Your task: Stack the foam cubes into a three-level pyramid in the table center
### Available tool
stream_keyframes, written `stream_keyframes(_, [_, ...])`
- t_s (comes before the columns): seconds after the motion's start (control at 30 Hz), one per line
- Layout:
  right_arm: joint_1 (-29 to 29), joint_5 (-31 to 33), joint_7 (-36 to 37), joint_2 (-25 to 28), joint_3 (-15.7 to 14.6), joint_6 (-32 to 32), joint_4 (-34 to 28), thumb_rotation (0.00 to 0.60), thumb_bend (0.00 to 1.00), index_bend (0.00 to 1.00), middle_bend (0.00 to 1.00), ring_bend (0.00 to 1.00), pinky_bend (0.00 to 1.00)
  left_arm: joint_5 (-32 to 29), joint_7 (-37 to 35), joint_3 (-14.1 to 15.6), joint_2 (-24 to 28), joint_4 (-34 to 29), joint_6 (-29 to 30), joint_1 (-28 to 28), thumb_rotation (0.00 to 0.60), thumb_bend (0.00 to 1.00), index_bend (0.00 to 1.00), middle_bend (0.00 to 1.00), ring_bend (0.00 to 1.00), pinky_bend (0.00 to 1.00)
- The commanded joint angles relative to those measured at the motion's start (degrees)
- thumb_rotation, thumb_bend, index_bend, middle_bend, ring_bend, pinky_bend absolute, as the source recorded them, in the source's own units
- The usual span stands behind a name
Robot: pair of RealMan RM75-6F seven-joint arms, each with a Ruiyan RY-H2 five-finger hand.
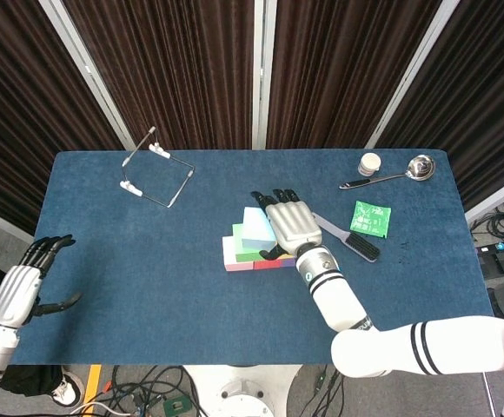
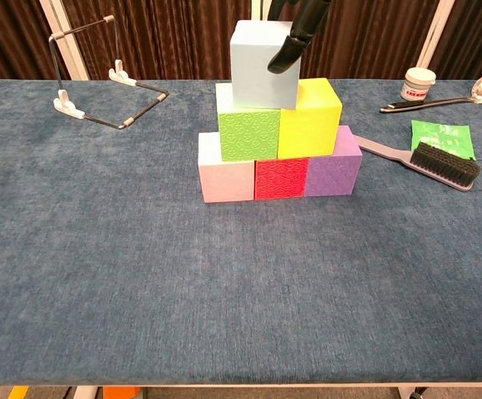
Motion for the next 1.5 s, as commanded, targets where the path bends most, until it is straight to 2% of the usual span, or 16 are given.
stream_keyframes(0.03, [-0.07,0.16,-0.72,-0.64,0.61,0.88,0.39,0.6,0.13,0.0,0.2,0.0,0.0,0.07,-0.23,-0.12,-0.06,0.23,-0.28,0.07,0.6,0.21,0.08,0.16,0.06,0.08])
stream_keyframes(0.47, [-1.31,-0.02,-2.87,-2.39,2.26,1.85,1.83,0.6,0.28,0.0,0.29,0.0,0.0,0.74,0.08,-0.61,-0.56,0.62,-0.86,0.51,0.6,0.21,0.08,0.16,0.06,0.08])
stream_keyframes(0.7, [-3.41,-3.14,-1.54,-0.26,4.11,1.61,-0.11,0.6,0.3,0.0,0.34,0.0,0.0,1.15,0.33,-0.6,-0.47,0.17,-0.49,1.16,0.6,0.21,0.08,0.16,0.06,0.08])
stream_keyframes(0.83, [-6.08,-8.48,0.68,2.7,4.58,-0.36,-1.35,0.6,0.3,0.0,0.35,0.0,0.0,0.29,0.56,-0.9,-0.5,0.05,-1.2,1.26,0.6,0.21,0.08,0.16,0.06,0.08])
stream_keyframes(0.9, [-7.89,-12.18,2.83,4.13,4.54,-3.37,-0.98,0.6,0.3,0.0,0.36,0.0,0.0,-0.5,0.75,-1.27,-0.67,-0.01,-1.7,1.23,0.6,0.21,0.08,0.16,0.06,0.08])
stream_keyframes(1.03, [-12.33,-21.28,9.41,6.45,4.11,-11.64,1.82,0.6,0.3,0.0,0.36,0.0,0.0,-2.37,1.44,-1.92,-1.26,-0.12,-2.91,1.24,0.6,0.21,0.08,0.16,0.06,0.08])
stream_keyframes(1.2, [-17.99,-33.95,18.79,6.76,3.53,-18.67,6.87,0.6,0.3,0.0,0.36,0.0,0.0,-4.06,2.22,-2.78,-1.96,-0.9,-3.45,1.47,0.6,0.21,0.08,0.16,0.06,0.08])
stream_keyframes(1.4, [-20.21,-41.41,22.46,9.22,2.71,-23.09,8.94,0.6,0.3,0.0,0.36,0.0,0.0,-4.41,2.55,-2.78,-1.31,-2.24,-4.61,1.48,0.6,0.21,0.08,0.16,0.06,0.08])
stream_keyframes(1.5, [-20.62,-43.6,22.15,10.5,2.59,-22.64,8.12,0.6,0.3,0.0,0.36,0.0,0.0,-4.25,2.2,-2.81,-1.08,-2.51,-4.5,1.69,0.6,0.21,0.08,0.16,0.06,0.08])
